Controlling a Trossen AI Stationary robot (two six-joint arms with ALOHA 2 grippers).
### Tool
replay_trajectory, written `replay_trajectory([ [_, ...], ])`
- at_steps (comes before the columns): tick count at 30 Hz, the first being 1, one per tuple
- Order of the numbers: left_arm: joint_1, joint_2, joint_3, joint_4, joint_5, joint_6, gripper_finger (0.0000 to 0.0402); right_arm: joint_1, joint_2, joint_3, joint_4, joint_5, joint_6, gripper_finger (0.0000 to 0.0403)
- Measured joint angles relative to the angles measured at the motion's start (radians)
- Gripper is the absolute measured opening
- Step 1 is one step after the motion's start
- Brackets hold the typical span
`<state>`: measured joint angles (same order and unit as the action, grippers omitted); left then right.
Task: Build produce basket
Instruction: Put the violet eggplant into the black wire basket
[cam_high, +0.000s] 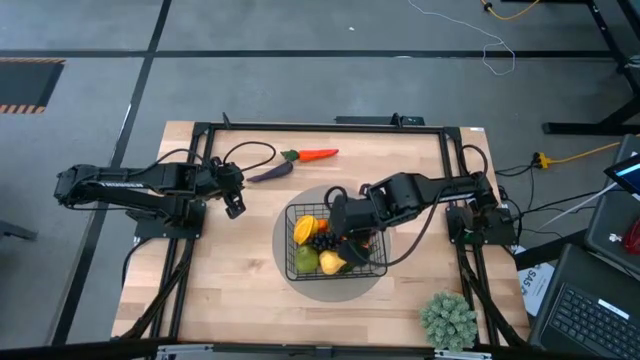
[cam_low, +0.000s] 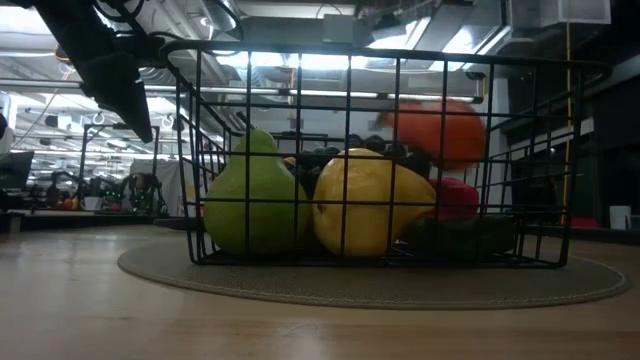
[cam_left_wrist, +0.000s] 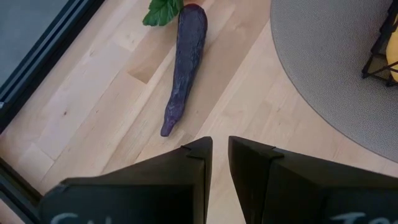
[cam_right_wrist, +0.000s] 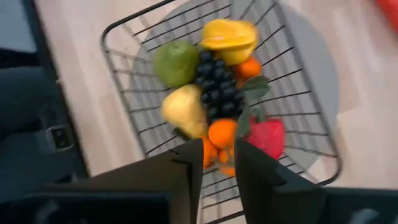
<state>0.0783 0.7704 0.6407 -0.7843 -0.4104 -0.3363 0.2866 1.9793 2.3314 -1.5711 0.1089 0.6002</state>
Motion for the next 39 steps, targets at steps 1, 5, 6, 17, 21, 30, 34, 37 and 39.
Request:
replay_trajectory([
  [1,0.0,0.0,0.0,0.0,0.0,0.0,0.0041,0.001,0.0,0.0,0.0,-0.015,-0.001,0.0082],
  [5,0.0,0.0,0.0,0.0,0.0,0.0,0.0041,0.013,0.0,0.0,0.0,-0.032,-0.002,0.0086],
  [6,0.0,0.0,0.0,0.0,0.0,0.0,0.0041,0.016,0.0,0.0,0.0,-0.032,-0.001,0.0086],
  [17,0.0,0.0,0.0,0.0,0.0,0.0,0.0041,0.033,0.0,0.0,0.003,-0.012,-0.005,0.0086],
  [21,0.0,0.0,0.0,0.0,0.0,0.0,0.0041,0.033,0.0,0.001,0.026,0.092,-0.089,0.0086],
  [30,0.0,0.0,0.0,0.0,0.0,0.0,0.0041,0.001,0.0,0.001,0.219,0.7,-0.24,0.0086],
  [34,0.0,0.0,0.0,0.0,0.0,0.0,0.0041,-0.042,0.0,0.002,0.252,0.946,-0.158,0.0086],
  [37,0.0,0.0,0.0,0.0,0.0,0.0,0.0041,-0.086,0.0,0.002,0.252,1.017,-0.16,0.0086],
  [39,0.0,0.0,0.0,-0.001,0.0,0.0,0.0041,-0.124,0.002,0.002,0.255,1.034,-0.135,0.0086],
])
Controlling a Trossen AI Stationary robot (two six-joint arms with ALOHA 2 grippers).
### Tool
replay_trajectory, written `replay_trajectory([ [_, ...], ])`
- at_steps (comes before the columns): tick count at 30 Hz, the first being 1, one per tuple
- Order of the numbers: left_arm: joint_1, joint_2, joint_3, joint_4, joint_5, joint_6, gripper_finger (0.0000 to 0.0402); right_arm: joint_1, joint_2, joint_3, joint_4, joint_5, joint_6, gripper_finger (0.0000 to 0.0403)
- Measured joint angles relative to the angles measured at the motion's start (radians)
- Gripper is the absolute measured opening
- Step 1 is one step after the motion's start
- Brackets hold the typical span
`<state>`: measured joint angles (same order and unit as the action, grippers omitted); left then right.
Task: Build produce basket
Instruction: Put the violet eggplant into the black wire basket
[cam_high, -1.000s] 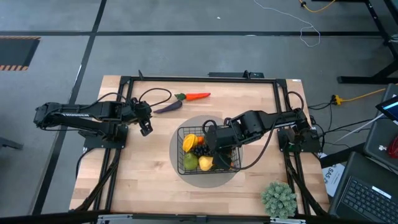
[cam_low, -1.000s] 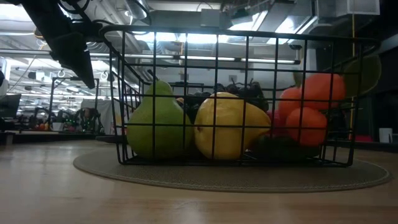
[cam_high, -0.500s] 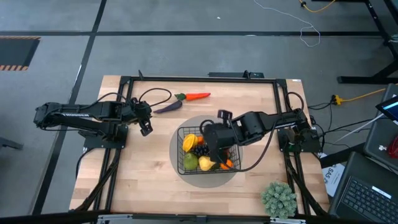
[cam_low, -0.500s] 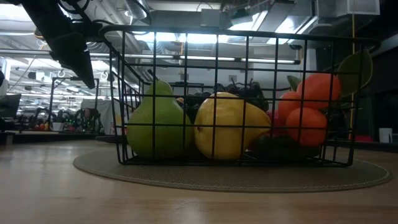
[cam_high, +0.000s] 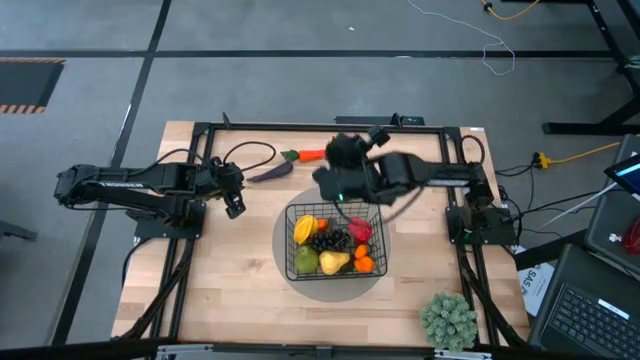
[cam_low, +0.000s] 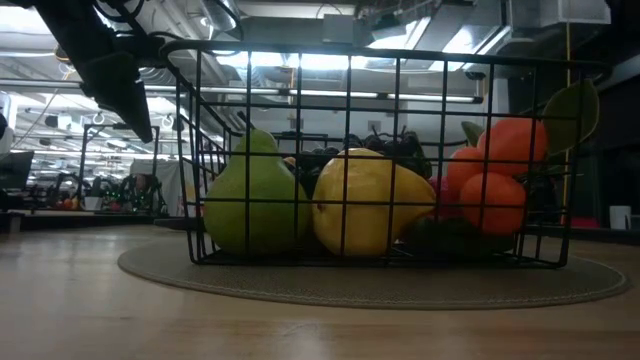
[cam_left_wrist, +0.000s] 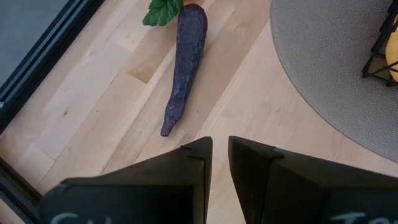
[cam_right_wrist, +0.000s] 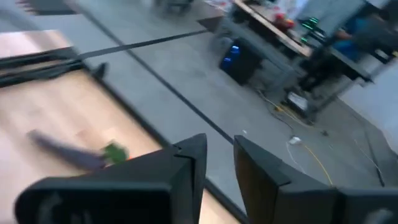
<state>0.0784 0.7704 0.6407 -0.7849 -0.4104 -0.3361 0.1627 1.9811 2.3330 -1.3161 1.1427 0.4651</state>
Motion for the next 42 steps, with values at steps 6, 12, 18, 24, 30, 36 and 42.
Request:
replay_trajectory([
  [6,0.0,0.0,0.0,0.0,0.0,0.006,0.0041,-0.123,0.048,0.001,0.026,-0.054,0.062,0.0086],
  [12,0.0,0.0,0.0,0.001,0.0,0.006,0.0041,-0.23,0.16,0.0,0.05,-0.284,0.079,0.0086],
  [18,0.0,0.0,0.0,0.0,0.0,0.006,0.0041,-0.309,0.312,0.0,0.157,-0.501,0.033,0.0086],
  [24,0.0,0.0,0.0,0.0,0.0,0.006,0.0041,-0.361,0.482,0.0,0.441,-0.852,-0.107,0.0086],
  [30,0.0,0.0,0.0,0.001,0.0,0.006,0.0041,-0.366,0.585,-0.001,0.728,-1.096,-0.215,0.0086],
  [36,0.0,0.0,0.0,0.001,0.0,0.006,0.0041,-0.369,0.619,-0.001,0.805,-1.159,-0.367,0.0086],
  [42,0.0,0.0,0.0,0.001,0.0,0.006,0.0041,-0.385,0.624,-0.001,0.809,-1.164,-0.398,0.0086],
])
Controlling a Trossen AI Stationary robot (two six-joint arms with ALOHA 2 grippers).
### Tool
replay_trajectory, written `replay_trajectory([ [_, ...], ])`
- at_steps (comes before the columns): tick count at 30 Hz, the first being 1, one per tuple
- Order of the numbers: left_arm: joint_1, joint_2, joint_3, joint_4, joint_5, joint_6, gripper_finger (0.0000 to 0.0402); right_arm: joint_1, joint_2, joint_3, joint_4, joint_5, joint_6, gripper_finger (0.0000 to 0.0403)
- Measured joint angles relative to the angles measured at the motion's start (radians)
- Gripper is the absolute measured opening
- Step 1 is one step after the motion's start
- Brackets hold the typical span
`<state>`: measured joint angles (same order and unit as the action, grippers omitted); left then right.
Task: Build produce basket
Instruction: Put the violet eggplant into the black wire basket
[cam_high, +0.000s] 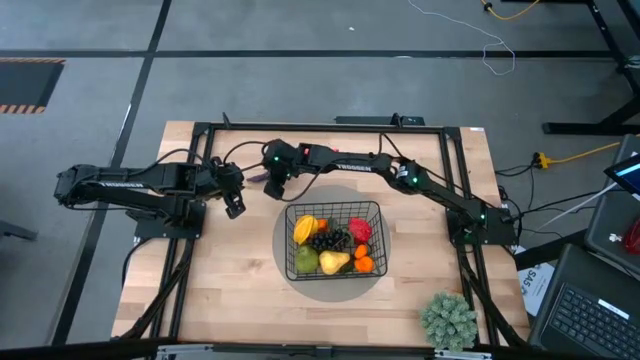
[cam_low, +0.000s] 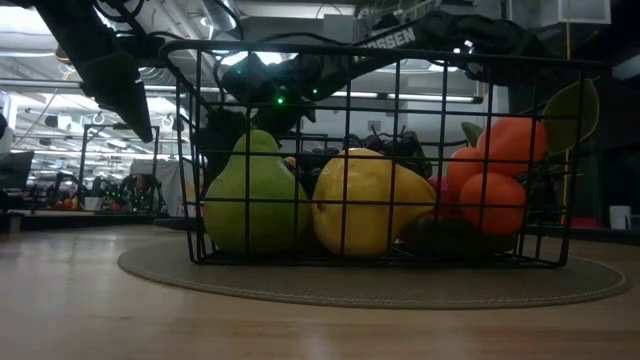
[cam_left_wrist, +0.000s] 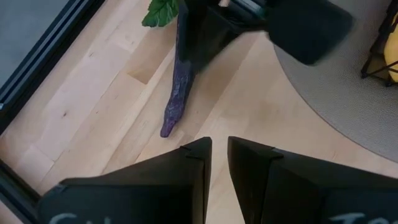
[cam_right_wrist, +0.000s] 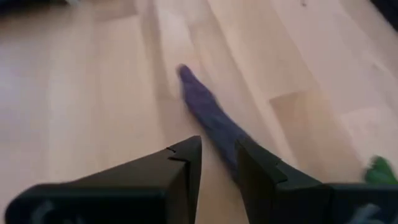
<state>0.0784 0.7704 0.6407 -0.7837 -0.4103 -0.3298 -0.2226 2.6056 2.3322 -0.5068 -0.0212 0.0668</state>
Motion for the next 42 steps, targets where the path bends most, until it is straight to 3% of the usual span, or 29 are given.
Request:
replay_trajectory([
  [7,0.0,0.0,0.0,0.0,0.0,0.0,0.0041,-0.004,0.0,0.0,-0.025,-0.013,-0.072,0.0096],
  [21,0.0,0.0,0.0,0.0,0.0,0.0,0.0041,-0.005,0.0,0.0,-0.031,-0.025,-0.069,0.0204],
  [31,0.0,0.0,0.0,0.0,0.0,0.0,0.0041,-0.016,0.0,0.0,-0.131,-0.018,-0.098,0.0203],
  [42,0.0,0.0,0.0,0.0,0.0,0.0,0.0041,-0.046,0.001,0.0,-0.305,0.007,0.059,0.0202],
])
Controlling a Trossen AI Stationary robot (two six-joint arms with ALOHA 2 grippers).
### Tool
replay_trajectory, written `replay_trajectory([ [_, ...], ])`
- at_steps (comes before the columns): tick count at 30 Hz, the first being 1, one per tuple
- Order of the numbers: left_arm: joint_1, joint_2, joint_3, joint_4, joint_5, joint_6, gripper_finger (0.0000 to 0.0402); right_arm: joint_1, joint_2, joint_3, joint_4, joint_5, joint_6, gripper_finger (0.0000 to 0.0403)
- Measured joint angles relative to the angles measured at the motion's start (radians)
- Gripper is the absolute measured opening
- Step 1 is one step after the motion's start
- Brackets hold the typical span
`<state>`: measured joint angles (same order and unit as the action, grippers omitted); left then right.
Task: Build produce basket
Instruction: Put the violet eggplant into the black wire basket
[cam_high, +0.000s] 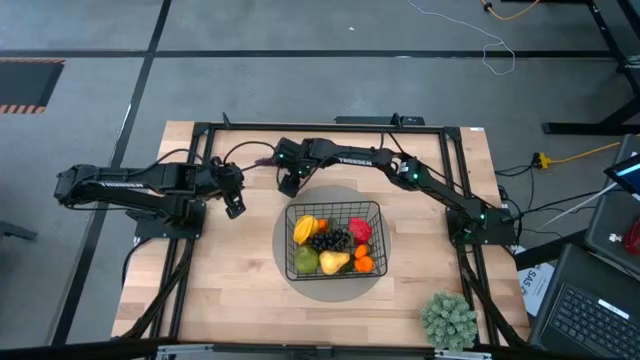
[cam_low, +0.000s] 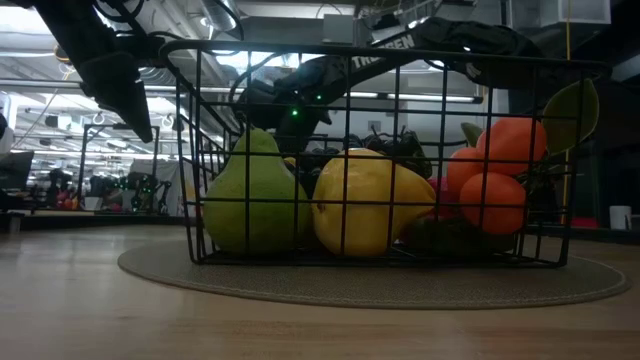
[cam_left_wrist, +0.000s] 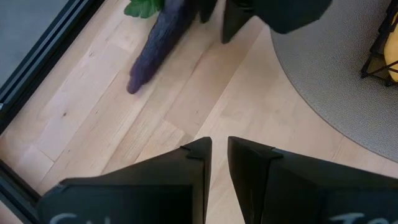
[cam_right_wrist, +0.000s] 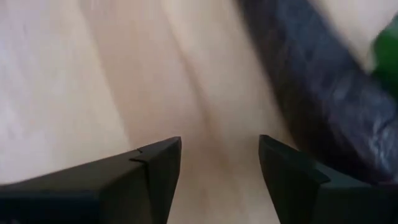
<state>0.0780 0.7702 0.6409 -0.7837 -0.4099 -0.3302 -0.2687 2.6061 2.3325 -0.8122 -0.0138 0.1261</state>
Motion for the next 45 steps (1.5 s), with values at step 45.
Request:
replay_trajectory([
  [45,0.0,0.0,0.0,0.0,0.0,0.0,0.0041,-0.008,0.0,0.012,0.221,0.085,0.102,0.0202],
])
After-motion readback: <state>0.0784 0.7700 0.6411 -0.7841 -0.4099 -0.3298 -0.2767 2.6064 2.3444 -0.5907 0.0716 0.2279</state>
